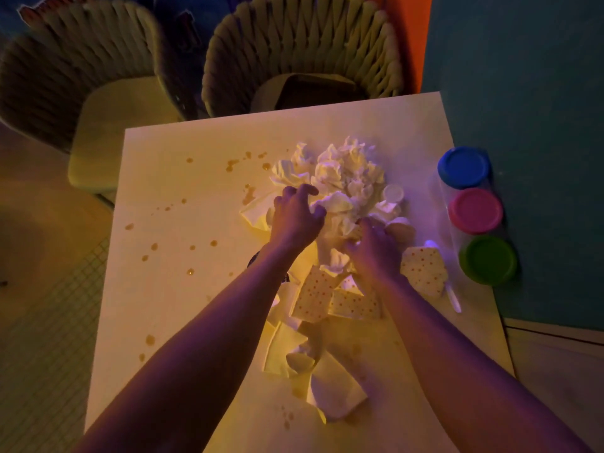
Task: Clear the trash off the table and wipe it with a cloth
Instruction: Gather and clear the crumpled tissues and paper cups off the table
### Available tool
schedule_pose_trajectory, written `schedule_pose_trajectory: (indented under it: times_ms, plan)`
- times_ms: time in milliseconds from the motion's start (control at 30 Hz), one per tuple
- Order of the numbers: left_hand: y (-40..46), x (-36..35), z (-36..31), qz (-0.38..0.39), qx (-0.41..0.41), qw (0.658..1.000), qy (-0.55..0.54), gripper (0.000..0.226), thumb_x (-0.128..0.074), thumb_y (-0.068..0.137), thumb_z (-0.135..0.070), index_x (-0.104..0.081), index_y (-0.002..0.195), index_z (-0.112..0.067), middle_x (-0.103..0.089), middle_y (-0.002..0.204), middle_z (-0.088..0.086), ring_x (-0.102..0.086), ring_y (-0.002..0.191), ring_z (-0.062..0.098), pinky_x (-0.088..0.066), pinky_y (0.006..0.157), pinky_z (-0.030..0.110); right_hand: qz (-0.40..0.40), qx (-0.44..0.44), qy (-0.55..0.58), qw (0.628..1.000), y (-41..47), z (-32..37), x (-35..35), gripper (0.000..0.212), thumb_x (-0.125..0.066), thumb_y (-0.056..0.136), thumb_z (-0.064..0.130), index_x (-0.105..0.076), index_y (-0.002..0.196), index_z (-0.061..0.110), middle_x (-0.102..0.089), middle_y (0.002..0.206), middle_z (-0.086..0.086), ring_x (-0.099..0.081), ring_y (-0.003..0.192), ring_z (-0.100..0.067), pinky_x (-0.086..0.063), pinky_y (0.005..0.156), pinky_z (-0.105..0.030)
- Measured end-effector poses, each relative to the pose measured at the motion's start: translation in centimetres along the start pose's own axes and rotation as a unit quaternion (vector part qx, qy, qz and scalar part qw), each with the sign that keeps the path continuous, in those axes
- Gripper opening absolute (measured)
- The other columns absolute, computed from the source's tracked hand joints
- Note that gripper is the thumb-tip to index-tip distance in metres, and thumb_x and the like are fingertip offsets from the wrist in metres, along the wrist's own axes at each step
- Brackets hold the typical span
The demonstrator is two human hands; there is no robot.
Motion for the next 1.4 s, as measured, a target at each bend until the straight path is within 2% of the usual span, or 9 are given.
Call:
schedule_pose_trajectory:
  times_ms: [233, 400, 533, 667, 900, 1067, 1167, 1267, 1400]
  plan:
    - [0.3, -3.7, 0.1, 0.052, -0.046, 0.987, 0.143, 0.046, -0.067, 0.09, -0.032, -0.051, 0.13, -0.014, -0.053, 0.128, 0.015, -0.047, 0.118, 0.041, -0.041, 0.092, 0.048, -0.032, 0.008, 0.116, 0.993, 0.0, -1.3, 0.4, 0.048, -0.069, 0.077, 0.033, -0.058, 0.121, 0.018, -0.06, 0.127, -0.009, -0.057, 0.116, -0.031, -0.048, 0.087, -0.039]
    - [-0.1, -3.1, -0.1, 0.047, -0.061, 0.995, 0.069, 0.037, -0.064, 0.081, -0.019, -0.054, 0.117, -0.014, -0.06, 0.112, 0.014, -0.057, 0.103, 0.041, -0.045, 0.08, 0.046, -0.058, 0.009, 0.192, 0.98, -0.7, -1.4, 1.9, 0.038, -0.07, 0.075, 0.018, -0.063, 0.112, 0.018, -0.062, 0.113, -0.005, -0.061, 0.102, -0.028, -0.042, 0.075, -0.03]
    - [-0.7, -1.3, -0.7, 0.041, -0.066, 0.997, -0.004, 0.047, -0.056, 0.087, -0.018, -0.051, 0.133, -0.024, -0.057, 0.112, 0.01, -0.056, 0.104, 0.037, -0.042, 0.08, 0.039, -0.078, 0.007, 0.27, 0.96, -1.4, -1.3, 3.3, 0.019, -0.069, 0.076, 0.025, -0.058, 0.092, 0.023, -0.064, 0.078, 0.007, -0.061, 0.077, -0.023, -0.045, 0.064, -0.033]
    - [-1.9, -0.4, -0.3, 0.02, -0.048, 0.999, -0.005, 0.017, -0.053, 0.096, -0.021, -0.062, 0.102, -0.009, -0.052, 0.101, 0.01, -0.053, 0.097, 0.039, -0.031, 0.071, 0.038, -0.094, 0.001, 0.348, 0.933, -1.6, -1.4, 4.4, 0.029, -0.054, 0.073, 0.023, -0.061, 0.101, 0.021, -0.064, 0.079, 0.008, -0.059, 0.077, -0.014, -0.046, 0.069, -0.031]
    - [-4.4, -1.8, 0.1, 0.098, -0.077, 0.991, 0.048, 0.034, -0.053, 0.088, -0.008, -0.054, 0.121, -0.001, -0.046, 0.136, 0.017, -0.056, 0.113, 0.04, -0.046, 0.089, 0.049, -0.083, -0.023, 0.4, 0.913, -2.4, -2.2, 5.5, 0.033, -0.049, 0.082, -0.004, -0.065, 0.086, 0.025, -0.062, 0.068, 0.016, -0.053, 0.062, 0.009, -0.042, 0.058, -0.012]
    - [-4.2, -4.2, -0.4, 0.156, -0.057, 0.979, 0.119, 0.052, -0.056, 0.083, -0.005, -0.047, 0.133, -0.019, -0.04, 0.138, 0.012, -0.054, 0.113, 0.042, -0.049, 0.089, 0.05, -0.084, -0.046, 0.44, 0.893, -3.4, -3.0, 5.9, 0.024, -0.053, 0.086, 0.019, -0.064, 0.066, 0.027, -0.059, 0.057, 0.017, -0.051, 0.054, -0.001, -0.04, 0.052, -0.022]
    - [-4.2, -5.7, -0.7, 0.147, -0.035, 0.979, 0.137, 0.052, -0.055, 0.086, -0.001, -0.044, 0.135, -0.015, -0.037, 0.133, 0.017, -0.053, 0.108, 0.046, -0.044, 0.085, 0.048, -0.082, -0.105, 0.447, 0.885, -3.6, -3.8, 5.9, 0.017, -0.053, 0.082, 0.028, -0.065, 0.074, 0.018, -0.058, 0.058, 0.011, -0.051, 0.058, -0.013, -0.04, 0.058, -0.032]
    - [-4.1, -6.2, -1.1, 0.131, -0.044, 0.977, 0.164, 0.046, -0.055, 0.087, -0.003, -0.045, 0.131, -0.012, -0.038, 0.129, 0.018, -0.051, 0.106, 0.045, -0.042, 0.08, 0.048, -0.055, -0.153, 0.432, 0.887, -3.8, -4.5, 6.1, 0.025, -0.052, 0.07, 0.033, -0.067, 0.078, 0.014, -0.058, 0.055, 0.006, -0.052, 0.056, -0.018, -0.042, 0.058, -0.032]
    - [-4.2, -5.5, -1.9, 0.123, -0.043, 0.981, 0.143, 0.039, -0.055, 0.085, -0.009, -0.048, 0.123, -0.015, -0.042, 0.124, 0.015, -0.053, 0.105, 0.044, -0.04, 0.074, 0.045, -0.004, -0.184, 0.397, 0.899, -3.7, -4.9, 6.7, 0.053, -0.054, 0.069, 0.065, -0.068, 0.079, 0.015, -0.06, 0.057, 0.002, -0.057, 0.061, -0.022, -0.044, 0.062, -0.034]
Point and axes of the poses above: each hand's wrist, its own y-axis towards the middle knuckle, its own x-axis out of the back of the hand, z = x × y, the point moved 1 cm from there along y, towards the middle knuckle
